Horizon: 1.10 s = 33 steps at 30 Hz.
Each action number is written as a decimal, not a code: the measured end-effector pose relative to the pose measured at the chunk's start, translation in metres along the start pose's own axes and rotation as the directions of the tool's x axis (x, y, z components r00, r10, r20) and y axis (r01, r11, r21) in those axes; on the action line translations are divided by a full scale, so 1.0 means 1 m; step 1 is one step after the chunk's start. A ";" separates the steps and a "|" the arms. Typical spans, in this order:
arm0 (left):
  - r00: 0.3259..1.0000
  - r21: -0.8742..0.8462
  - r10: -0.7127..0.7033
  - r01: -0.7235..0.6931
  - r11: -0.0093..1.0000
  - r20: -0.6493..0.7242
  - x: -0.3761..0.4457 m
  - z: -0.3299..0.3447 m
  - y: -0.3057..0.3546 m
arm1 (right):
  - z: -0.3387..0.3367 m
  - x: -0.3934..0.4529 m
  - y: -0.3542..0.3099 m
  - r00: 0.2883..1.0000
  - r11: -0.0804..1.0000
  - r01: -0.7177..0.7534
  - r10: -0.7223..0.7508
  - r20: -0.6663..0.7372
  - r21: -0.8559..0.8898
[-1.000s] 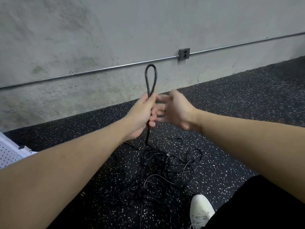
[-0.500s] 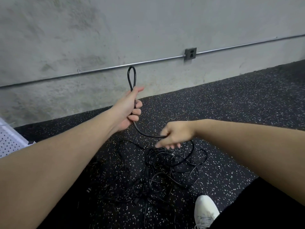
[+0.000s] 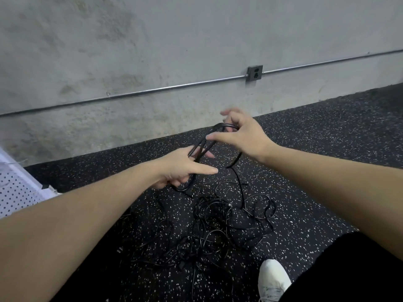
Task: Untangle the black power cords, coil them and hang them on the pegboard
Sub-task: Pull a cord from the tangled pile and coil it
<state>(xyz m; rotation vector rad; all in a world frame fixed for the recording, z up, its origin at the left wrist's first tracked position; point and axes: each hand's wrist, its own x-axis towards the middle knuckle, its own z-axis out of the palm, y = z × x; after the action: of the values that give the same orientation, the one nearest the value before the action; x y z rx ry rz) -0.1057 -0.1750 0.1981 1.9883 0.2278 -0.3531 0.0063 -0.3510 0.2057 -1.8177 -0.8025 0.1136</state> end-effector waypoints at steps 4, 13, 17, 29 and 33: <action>0.997 -0.081 -0.035 0.040 0.996 0.063 0.001 0.002 -0.005 | 0.006 -0.001 -0.007 0.991 0.982 -0.063 0.041 0.124 0.177; 0.992 -0.229 0.088 -0.105 0.968 -0.086 0.003 0.021 -0.012 | 0.022 0.001 -0.009 0.953 0.857 -0.302 0.270 0.136 0.418; 0.971 -0.157 0.167 -0.194 0.968 -0.171 0.009 0.019 -0.009 | 0.016 0.007 -0.010 0.909 0.795 -0.406 0.404 0.106 0.450; 0.920 -0.069 0.239 -0.272 0.960 -0.311 0.018 0.029 0.007 | 0.027 0.015 -0.040 0.887 0.504 -0.345 0.451 0.100 0.792; 0.972 -0.355 0.215 -0.235 0.905 -0.097 0.012 0.028 0.011 | 0.027 0.019 -0.036 0.901 0.520 -0.297 0.430 0.054 0.801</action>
<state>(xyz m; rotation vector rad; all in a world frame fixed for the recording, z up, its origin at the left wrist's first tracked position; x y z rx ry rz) -0.0948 -0.2050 0.1916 1.6349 0.0877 -0.0953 -0.0072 -0.3122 0.2319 -1.0590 -0.1511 0.5257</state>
